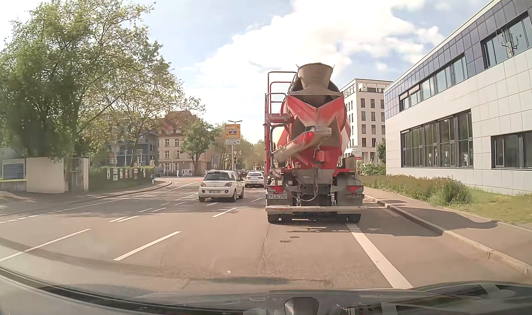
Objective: Follow the waypoints while adhering to traffic rules and regulations
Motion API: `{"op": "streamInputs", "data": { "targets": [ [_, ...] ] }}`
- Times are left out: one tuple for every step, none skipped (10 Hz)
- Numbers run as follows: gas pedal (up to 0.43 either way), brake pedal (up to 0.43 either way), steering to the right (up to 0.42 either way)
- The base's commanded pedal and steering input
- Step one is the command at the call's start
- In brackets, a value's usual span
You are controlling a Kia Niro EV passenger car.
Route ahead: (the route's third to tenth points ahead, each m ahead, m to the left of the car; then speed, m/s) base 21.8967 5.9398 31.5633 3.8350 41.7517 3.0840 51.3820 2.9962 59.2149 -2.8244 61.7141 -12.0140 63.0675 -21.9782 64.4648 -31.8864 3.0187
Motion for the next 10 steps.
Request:
{"op": "streamInputs", "data": {
  "targets": [
    [0.000,0.067,0.041],
    [0.000,0.055,0.041],
    [0.000,0.061,0.039],
    [0.000,0.061,0.037],
    [0.000,0.061,0.037],
    [0.000,0.055,0.037],
    [0.000,0.055,0.037],
    [0.000,0.061,0.036],
    [0.000,0.061,0.036],
    [0.000,0.061,0.035]
  ]
}}
